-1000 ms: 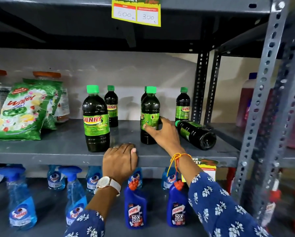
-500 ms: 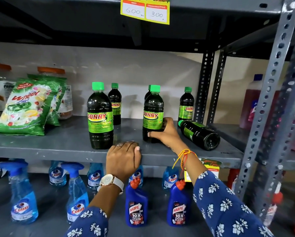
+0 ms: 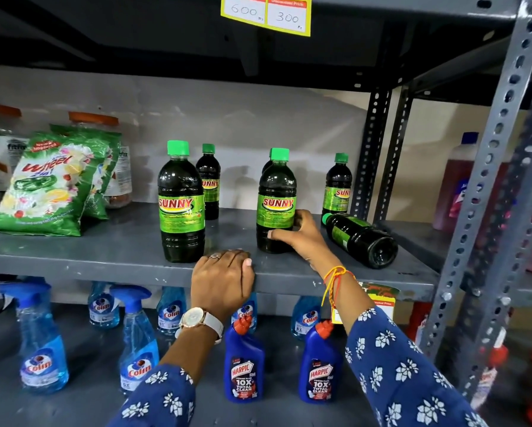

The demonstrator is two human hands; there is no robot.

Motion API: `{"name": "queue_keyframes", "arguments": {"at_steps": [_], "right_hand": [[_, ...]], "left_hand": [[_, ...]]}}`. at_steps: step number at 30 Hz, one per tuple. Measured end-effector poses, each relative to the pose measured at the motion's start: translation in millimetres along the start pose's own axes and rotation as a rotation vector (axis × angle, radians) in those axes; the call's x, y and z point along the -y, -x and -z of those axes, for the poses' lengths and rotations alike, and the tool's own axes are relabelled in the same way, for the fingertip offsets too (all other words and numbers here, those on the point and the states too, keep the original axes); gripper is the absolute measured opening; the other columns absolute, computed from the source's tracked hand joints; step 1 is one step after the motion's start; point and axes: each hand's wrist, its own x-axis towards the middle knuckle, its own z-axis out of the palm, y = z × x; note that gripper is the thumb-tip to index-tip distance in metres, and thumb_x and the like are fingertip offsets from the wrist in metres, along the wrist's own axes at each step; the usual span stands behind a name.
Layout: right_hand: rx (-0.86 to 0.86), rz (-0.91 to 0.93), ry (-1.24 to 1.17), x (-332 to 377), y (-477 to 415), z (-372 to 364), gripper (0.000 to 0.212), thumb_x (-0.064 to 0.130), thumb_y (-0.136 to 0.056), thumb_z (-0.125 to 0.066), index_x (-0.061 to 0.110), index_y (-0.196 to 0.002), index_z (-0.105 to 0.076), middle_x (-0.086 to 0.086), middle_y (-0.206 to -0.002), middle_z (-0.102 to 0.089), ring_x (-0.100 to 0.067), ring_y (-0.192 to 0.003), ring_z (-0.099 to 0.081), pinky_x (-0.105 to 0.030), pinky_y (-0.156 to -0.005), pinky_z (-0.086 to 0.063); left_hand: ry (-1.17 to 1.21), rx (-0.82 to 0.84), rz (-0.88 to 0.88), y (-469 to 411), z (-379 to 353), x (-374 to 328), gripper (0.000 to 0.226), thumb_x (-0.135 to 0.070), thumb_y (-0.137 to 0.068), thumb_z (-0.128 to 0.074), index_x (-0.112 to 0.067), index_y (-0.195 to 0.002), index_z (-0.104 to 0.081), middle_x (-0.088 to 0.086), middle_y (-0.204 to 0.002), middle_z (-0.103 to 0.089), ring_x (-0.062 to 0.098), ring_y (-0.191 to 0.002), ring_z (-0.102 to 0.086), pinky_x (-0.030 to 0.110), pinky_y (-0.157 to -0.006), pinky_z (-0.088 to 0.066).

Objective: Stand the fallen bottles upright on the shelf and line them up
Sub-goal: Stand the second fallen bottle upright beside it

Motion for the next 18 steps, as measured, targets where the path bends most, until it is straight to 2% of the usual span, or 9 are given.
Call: {"name": "queue_keyframes", "arguments": {"at_steps": [3,8,13,15,18], "right_hand": [[-0.004,0.031,0.082,0.8,0.5,-1.1,0.048,0.019,-0.058,-0.083,0.027,-0.092,-0.051,0.001,-0.099,-0.064,-0.016,-0.094,-0.061,-0.03,-0.081,-0.049],[0.001,0.054,0.132,7.4,6.6,1.0,0.044,0.023,-0.057,-0.083,0.031,-0.085,-0.051,0.001,-0.098,-0.065,-0.018,-0.094,-0.062,-0.032,-0.083,-0.05],[0.047,0.066,0.125,13.8,23.7,5.9,0.043,0.025,-0.056,-0.083,0.033,-0.088,-0.055,0.011,-0.093,-0.065,-0.009,-0.09,-0.062,-0.025,-0.078,-0.048],[0.055,0.078,0.109,14.9,32.1,7.4,0.045,0.025,-0.058,-0.082,0.03,-0.095,-0.058,0.007,-0.098,-0.067,-0.009,-0.093,-0.063,-0.024,-0.08,-0.048],[0.065,0.087,0.097,18.6,43.0,8.6,0.054,0.023,-0.061,-0.082,0.02,-0.11,-0.059,0.003,-0.104,-0.067,-0.007,-0.094,-0.062,-0.016,-0.075,-0.045]], "left_hand": [[0.003,-0.015,-0.003,0.1,-1.3,0.0,0.036,-0.023,-0.085,-0.038,-0.01,-0.081,-0.071,0.007,-0.08,-0.073,0.026,-0.067,-0.066,0.032,-0.062,-0.046],[-0.009,0.003,0.006,-0.7,-3.2,0.6,0.038,-0.025,-0.086,-0.036,-0.011,-0.081,-0.071,0.007,-0.08,-0.073,0.026,-0.068,-0.066,0.032,-0.062,-0.045],[-0.011,0.002,0.009,0.9,-3.3,1.1,0.038,-0.025,-0.086,-0.035,-0.01,-0.081,-0.071,0.008,-0.078,-0.073,0.027,-0.064,-0.064,0.032,-0.06,-0.044],[-0.008,-0.005,0.019,0.7,-1.6,1.1,0.039,-0.024,-0.086,-0.035,-0.01,-0.08,-0.07,0.009,-0.077,-0.072,0.027,-0.062,-0.064,0.032,-0.059,-0.044],[-0.004,-0.01,0.019,0.0,-1.8,-0.2,0.039,-0.023,-0.087,-0.035,-0.01,-0.078,-0.07,0.008,-0.074,-0.072,0.027,-0.061,-0.063,0.032,-0.058,-0.043]]}}
